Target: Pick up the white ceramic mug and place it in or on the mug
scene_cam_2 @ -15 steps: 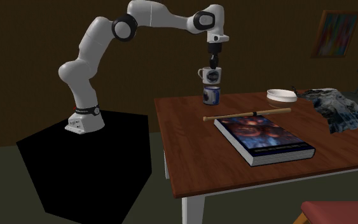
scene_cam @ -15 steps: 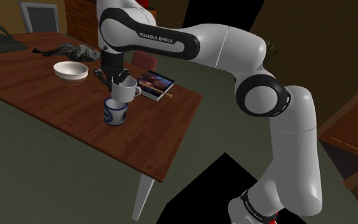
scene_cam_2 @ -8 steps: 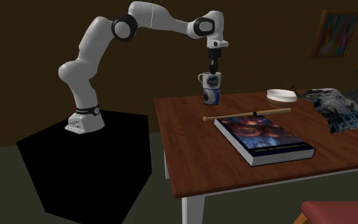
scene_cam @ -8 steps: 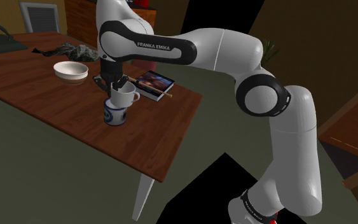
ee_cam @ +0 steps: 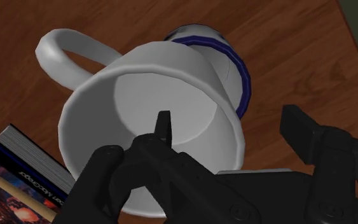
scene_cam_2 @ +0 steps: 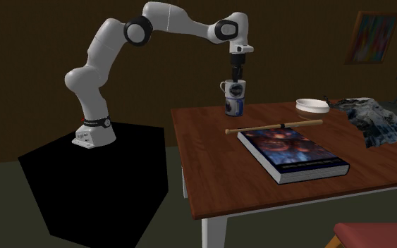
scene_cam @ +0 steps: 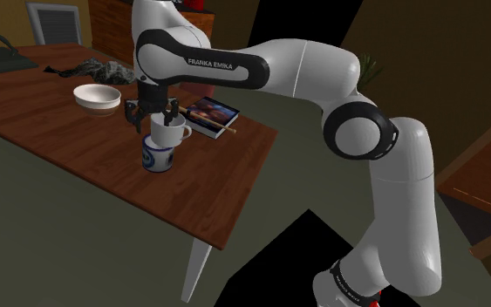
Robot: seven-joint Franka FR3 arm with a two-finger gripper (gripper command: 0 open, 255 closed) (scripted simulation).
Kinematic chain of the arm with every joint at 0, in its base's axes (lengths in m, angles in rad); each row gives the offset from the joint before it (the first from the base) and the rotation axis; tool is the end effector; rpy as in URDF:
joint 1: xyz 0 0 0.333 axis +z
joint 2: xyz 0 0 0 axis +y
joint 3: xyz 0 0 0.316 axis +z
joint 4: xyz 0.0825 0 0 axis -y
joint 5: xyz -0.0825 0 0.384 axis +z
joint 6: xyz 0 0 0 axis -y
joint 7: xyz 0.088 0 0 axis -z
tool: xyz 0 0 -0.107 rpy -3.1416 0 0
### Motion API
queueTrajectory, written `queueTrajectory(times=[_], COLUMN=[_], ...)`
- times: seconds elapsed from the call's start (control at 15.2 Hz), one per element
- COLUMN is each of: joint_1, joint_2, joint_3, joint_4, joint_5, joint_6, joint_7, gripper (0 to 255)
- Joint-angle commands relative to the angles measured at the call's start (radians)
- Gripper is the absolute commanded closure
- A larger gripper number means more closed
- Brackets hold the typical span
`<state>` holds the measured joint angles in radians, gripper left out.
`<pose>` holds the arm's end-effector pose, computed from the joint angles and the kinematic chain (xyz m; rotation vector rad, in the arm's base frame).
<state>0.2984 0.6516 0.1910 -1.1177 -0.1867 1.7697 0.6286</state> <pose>0.6761 0.2957 0.4378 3.0806 -0.2194 0.0687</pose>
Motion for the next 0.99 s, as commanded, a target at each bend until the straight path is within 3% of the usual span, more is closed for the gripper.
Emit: queueTrajectory(times=[0.0, 0.13, 0.4, 0.92], joint_1=[0.0, -0.001, 0.018, 0.018], joint_2=[0.0, -0.002, 0.018, 0.018], joint_3=[0.0, 0.0, 0.0, 0.0], joint_4=[0.0, -0.003, 0.158, 0.158], joint_5=[0.0, 0.0, 0.0, 0.0], joint_6=[0.0, 0.001, -0.139, -0.139], joint_7=[0.0, 0.0, -0.01, -0.01], gripper=[0, 0, 0, 0])
